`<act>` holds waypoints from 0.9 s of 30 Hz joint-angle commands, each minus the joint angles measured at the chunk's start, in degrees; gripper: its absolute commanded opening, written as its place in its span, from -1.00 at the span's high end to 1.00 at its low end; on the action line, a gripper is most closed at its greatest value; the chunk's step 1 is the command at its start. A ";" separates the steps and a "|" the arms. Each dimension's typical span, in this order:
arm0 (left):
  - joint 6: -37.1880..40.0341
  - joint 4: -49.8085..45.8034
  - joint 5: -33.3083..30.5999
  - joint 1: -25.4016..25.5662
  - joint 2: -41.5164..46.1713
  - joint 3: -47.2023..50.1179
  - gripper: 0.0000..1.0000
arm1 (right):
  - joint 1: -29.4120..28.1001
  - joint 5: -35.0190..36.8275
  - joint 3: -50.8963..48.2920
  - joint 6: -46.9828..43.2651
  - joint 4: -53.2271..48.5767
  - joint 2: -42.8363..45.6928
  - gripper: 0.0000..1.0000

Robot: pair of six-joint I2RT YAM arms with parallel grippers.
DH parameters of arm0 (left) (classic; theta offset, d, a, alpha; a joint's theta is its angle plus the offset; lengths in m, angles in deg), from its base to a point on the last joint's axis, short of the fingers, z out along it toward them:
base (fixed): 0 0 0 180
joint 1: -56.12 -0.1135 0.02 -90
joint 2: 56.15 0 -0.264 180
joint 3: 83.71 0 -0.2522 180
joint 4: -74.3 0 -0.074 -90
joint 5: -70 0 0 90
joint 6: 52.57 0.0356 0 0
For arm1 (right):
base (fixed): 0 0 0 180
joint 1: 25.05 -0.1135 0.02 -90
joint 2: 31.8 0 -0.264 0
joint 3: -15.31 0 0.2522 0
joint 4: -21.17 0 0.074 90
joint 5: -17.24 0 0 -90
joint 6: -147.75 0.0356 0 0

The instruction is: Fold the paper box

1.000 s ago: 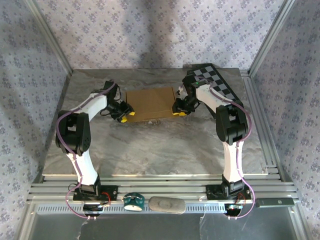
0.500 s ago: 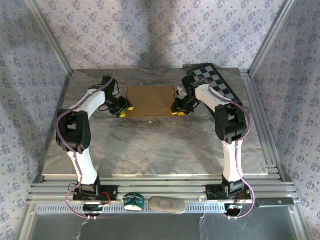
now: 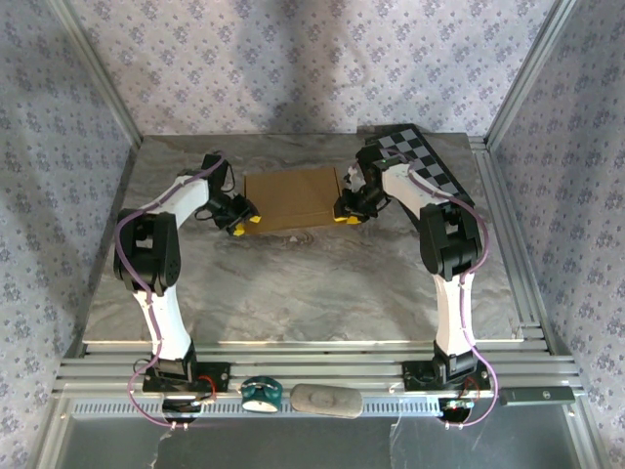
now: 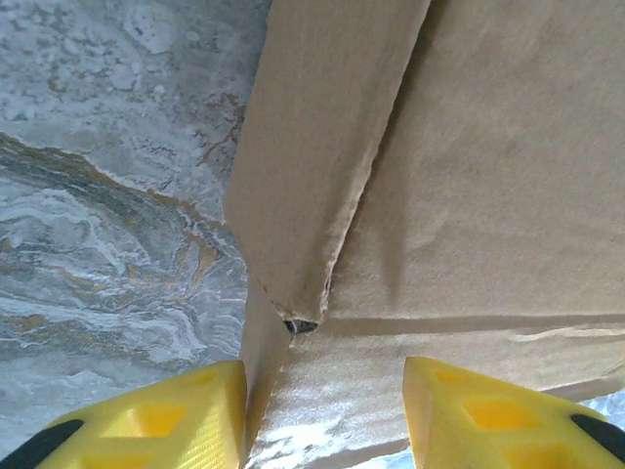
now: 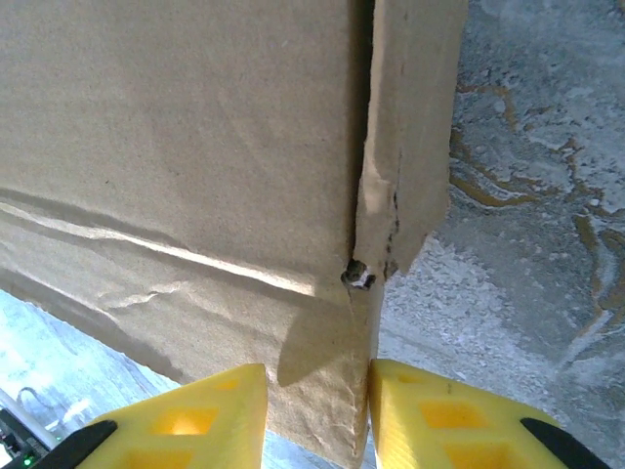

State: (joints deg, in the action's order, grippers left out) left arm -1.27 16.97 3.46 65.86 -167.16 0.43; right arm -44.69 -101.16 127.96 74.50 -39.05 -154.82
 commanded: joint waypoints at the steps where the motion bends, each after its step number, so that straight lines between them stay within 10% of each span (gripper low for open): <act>1: 1.44 -3.09 -1.74 -0.07 2.79 -1.22 0.06 | 0.37 -1.66 1.89 0.97 -0.09 -0.60 0.35; 27: 4.88 -12.82 -6.23 -1.94 -6.48 -19.95 -0.02 | 0.38 -1.18 1.41 0.86 0.55 -0.79 0.39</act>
State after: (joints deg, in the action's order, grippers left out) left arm 1.29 6.85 -1.13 64.04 -169.89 -14.63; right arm -44.53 -101.56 128.03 74.92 -38.59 -154.86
